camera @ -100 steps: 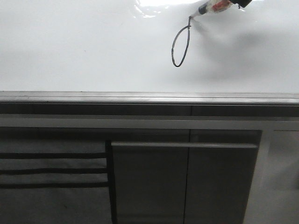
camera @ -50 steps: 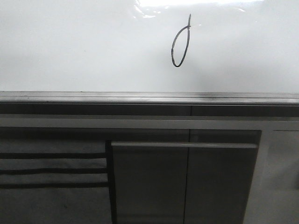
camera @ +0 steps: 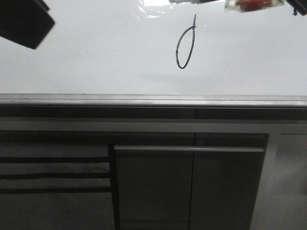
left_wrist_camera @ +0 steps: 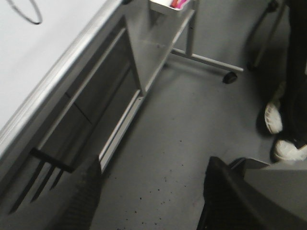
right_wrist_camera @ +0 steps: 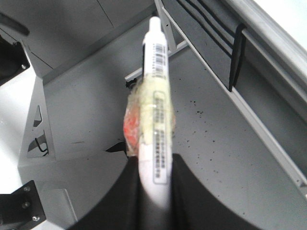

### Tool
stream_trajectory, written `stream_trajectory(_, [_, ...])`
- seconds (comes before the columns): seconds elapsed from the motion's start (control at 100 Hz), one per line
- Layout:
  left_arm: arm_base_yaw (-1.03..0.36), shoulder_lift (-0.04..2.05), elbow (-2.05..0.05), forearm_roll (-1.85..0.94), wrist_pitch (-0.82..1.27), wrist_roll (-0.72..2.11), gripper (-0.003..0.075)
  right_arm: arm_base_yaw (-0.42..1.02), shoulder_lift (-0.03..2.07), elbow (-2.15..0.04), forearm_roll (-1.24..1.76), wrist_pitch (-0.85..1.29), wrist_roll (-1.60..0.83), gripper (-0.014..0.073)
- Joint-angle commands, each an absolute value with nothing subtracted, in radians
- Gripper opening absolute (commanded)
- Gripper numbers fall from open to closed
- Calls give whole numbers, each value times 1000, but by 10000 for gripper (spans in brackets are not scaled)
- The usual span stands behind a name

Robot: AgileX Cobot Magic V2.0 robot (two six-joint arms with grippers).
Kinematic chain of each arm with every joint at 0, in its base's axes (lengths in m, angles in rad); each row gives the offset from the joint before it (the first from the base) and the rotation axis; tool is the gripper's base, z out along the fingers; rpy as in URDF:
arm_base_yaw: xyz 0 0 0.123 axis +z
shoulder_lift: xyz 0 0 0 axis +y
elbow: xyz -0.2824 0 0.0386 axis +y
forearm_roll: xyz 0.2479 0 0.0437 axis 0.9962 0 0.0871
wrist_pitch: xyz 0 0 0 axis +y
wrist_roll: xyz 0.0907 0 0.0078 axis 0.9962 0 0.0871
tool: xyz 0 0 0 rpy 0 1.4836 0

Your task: Write number 0 on whiteboard

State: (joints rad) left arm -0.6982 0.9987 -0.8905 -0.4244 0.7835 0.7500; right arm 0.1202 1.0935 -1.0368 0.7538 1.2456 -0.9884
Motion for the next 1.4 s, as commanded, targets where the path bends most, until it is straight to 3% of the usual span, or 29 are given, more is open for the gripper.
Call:
stream_trajectory(0.0, [-748, 1043, -980, -460, 773, 776, 428, 155, 1074, -1061, 814, 1292, -1038, -47])
stream_trajectory(0.42, [-789, 1251, -1249, -441, 982, 881, 428, 395, 1076, -1061, 668, 1181, -1123, -47])
stream_trajectory(0.7, [-789, 1359, -1361, -449, 1114, 928, 428, 418, 1076, -1061, 668, 1055, -1167, -47])
stream_trajectory(1.03, [-809, 1380, -1382, -421, 1069, 931, 420, 418, 1076, -1061, 685, 1051, -1167, -47])
stream_trajectory(1.1, [-809, 1380, -1382, -412, 1069, 931, 374, 418, 1076, -1061, 694, 1051, -1167, -47])
stream_trajectory(1.3, [-809, 1380, -1382, -397, 1068, 931, 145, 418, 1076, -1061, 694, 1051, -1167, -44])
stream_trajectory(1.39, [-809, 1380, -1382, -397, 1064, 931, 91, 418, 1076, -1061, 694, 1054, -1167, -43])
